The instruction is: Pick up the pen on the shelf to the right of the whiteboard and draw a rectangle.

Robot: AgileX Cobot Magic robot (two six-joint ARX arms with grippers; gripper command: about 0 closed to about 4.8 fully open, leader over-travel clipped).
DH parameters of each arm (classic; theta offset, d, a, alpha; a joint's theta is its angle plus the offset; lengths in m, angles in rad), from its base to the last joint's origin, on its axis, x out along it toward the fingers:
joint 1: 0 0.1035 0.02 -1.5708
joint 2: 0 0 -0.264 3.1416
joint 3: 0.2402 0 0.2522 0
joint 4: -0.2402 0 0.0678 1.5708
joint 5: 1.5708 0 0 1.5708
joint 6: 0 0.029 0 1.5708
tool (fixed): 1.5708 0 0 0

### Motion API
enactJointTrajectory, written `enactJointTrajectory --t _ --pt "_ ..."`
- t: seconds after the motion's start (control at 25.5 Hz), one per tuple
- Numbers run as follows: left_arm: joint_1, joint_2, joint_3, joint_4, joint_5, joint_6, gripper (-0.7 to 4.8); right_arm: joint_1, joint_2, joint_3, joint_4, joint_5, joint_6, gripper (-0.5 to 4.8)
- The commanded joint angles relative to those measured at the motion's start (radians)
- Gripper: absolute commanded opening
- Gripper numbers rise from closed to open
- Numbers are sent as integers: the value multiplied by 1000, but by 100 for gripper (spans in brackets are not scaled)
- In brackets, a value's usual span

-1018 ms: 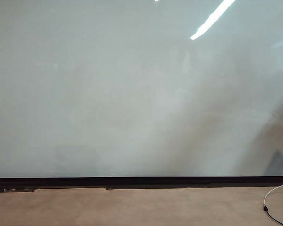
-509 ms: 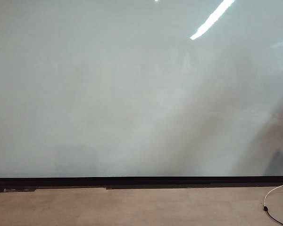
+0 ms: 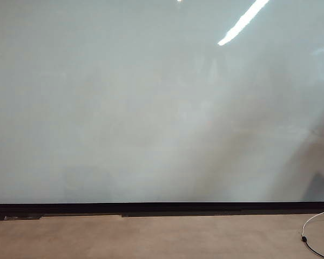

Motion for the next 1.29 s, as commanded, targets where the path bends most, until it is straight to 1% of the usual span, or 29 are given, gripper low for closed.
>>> enactJointTrajectory --t 0.04,0.16,0.24,0.31,0.35,0.55,0.82,1.1,1.21,1.29 --pt "0 0 3 6 0 4 -4 1 -3 2 12 -5 3 111" --pt "0 0 3 6 0 4 -4 1 -3 2 12 -5 3 111" --pt "0 0 3 6 0 4 -4 1 -3 2 12 -7 3 81" --pt "0 0 3 6 0 4 -4 1 -3 2 12 -8 3 77" --pt "0 0 3 6 0 4 -4 1 -3 2 12 -10 3 46" --pt "0 0 3 6 0 4 -4 1 -3 2 17 -27 3 -2" --pt "0 0 3 6 0 4 -4 -2 -6 2 54 -27 4 -2" --pt "0 0 3 6 0 4 -4 -19 -28 2 52 -18 4 -2" --pt "0 0 3 6 0 4 -4 -34 -47 -15 51 23 3 -2" --pt "0 0 3 6 0 4 -5 -57 -60 -23 51 29 3 -3"
